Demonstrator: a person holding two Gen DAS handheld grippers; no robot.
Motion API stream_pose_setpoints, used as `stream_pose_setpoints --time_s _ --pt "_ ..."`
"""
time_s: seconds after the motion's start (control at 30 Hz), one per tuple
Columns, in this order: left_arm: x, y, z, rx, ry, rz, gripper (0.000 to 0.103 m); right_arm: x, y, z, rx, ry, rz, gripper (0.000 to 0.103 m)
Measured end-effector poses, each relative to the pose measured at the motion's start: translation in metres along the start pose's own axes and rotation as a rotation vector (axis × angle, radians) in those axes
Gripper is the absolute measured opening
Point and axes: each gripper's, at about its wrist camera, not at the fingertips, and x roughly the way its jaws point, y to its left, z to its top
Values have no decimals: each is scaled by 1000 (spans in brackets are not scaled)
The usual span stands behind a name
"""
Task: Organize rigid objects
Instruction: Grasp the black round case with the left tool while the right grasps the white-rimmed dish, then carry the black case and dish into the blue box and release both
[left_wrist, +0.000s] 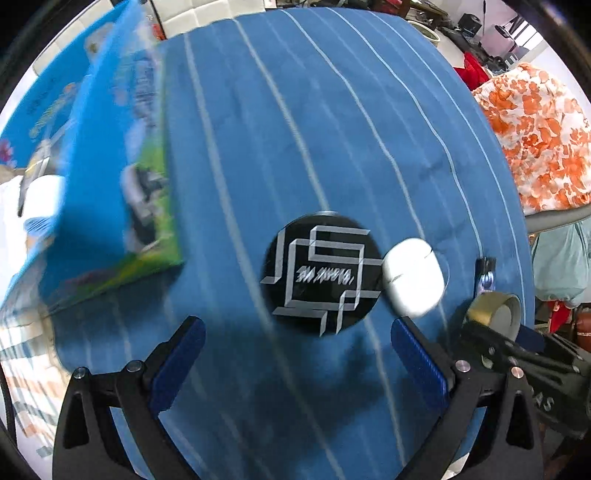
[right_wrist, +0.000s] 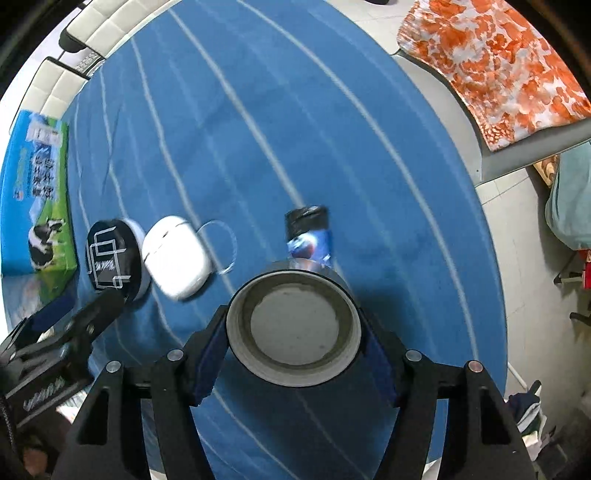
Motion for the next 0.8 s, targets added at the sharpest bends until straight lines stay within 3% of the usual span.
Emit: stream_pose_setpoints --time_s 0.1,0.13,0.17,0.2,0.37,0.57,0.8 --pt "15 -6 14 0 4 -10 103 4 0 7 -3 0 1 69" --pt "20 -6 19 3 -2 -24 98 3 0 8 -8 -4 -3 69" --pt "25 -9 21 10 -3 -26 78 3 1 9 -14 -8 -6 69" --pt "29 -11 22 19 3 -20 74 2 3 9 -18 -11 -9 69" --pt "28 -15 16 32 -22 -17 74 -1 15 6 -37 -15 2 69" --pt "14 3 -19 11 -8 -38 74 -9 32 -2 -90 -23 14 69" --pt "-11 14 -32 9 -41 -47 74 -36 60 -12 -155 -63 36 69"
